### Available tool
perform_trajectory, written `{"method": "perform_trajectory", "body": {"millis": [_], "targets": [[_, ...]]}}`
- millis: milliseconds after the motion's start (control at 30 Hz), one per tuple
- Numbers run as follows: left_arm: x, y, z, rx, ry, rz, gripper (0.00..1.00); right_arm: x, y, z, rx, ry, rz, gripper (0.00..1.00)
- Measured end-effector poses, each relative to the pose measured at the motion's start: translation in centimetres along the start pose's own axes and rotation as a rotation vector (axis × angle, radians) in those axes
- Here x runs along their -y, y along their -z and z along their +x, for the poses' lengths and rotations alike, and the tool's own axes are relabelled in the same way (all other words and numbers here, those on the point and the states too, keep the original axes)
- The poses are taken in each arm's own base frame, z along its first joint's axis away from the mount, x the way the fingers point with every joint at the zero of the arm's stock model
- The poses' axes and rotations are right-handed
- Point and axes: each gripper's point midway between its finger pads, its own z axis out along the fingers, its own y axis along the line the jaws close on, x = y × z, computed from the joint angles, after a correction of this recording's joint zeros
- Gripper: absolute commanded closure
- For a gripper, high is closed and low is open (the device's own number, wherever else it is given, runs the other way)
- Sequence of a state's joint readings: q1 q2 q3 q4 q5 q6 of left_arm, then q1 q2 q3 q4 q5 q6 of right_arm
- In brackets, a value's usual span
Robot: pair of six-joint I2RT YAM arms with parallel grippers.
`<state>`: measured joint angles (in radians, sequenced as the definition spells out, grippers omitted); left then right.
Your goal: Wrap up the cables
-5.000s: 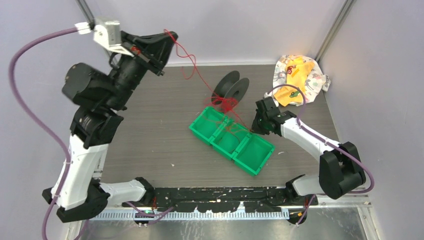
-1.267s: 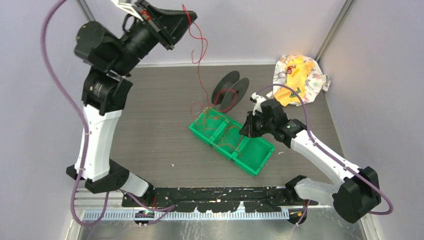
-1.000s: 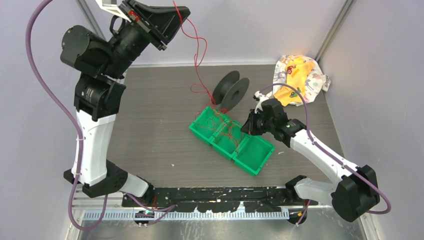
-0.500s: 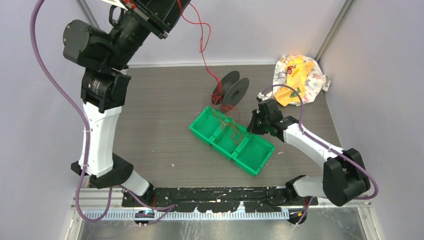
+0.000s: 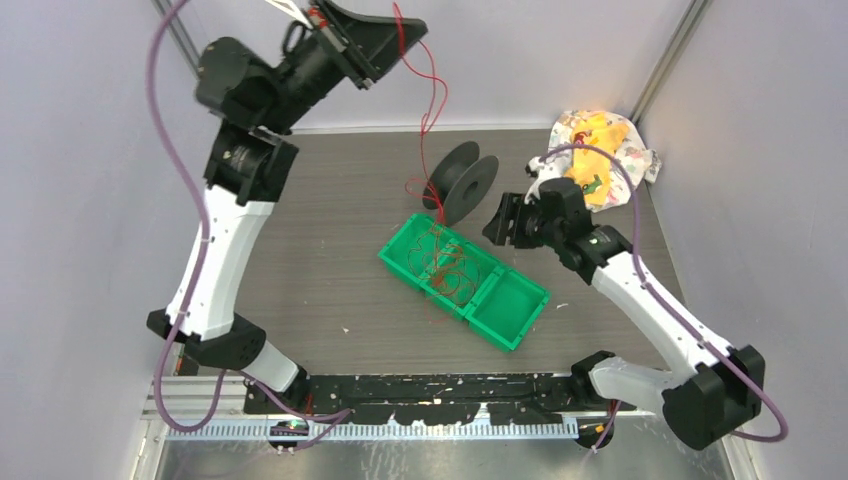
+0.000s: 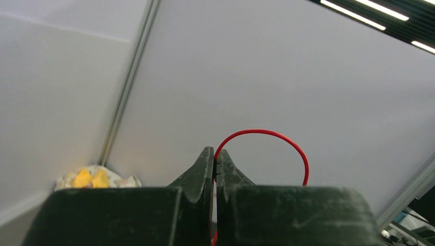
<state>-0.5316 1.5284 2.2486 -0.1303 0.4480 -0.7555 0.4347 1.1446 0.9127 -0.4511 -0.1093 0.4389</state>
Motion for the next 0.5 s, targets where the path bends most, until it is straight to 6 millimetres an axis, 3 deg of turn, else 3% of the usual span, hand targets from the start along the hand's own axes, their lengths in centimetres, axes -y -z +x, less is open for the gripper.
{"method": "perform_trajectory", "body": {"millis": [133,233,367,500], "targets": [[-3.6,-1.0,4.4,-0.095,0.102,-0.053,0.99,-3.8,3.7,-4.9,0.139,0.043,-0.124,0.35],[-5.4,-1.2,6.5,-0.138,0.157,-0.082,0.99,-6.3,5.7,-6.9,0.190,0.064,-0.225,0.35],[-5.9,-1.2,7.5,-0.158,0.193,-0.095,1.00,-8.9,6.9,-7.6,0.192,0.073,-0.346,0.35],[-5.5,-1.3,7.1,-0.145,0.187,-0.077,1.00,-10.6,6.5,-7.4,0.158,0.046,-0.426,0.35]]}}
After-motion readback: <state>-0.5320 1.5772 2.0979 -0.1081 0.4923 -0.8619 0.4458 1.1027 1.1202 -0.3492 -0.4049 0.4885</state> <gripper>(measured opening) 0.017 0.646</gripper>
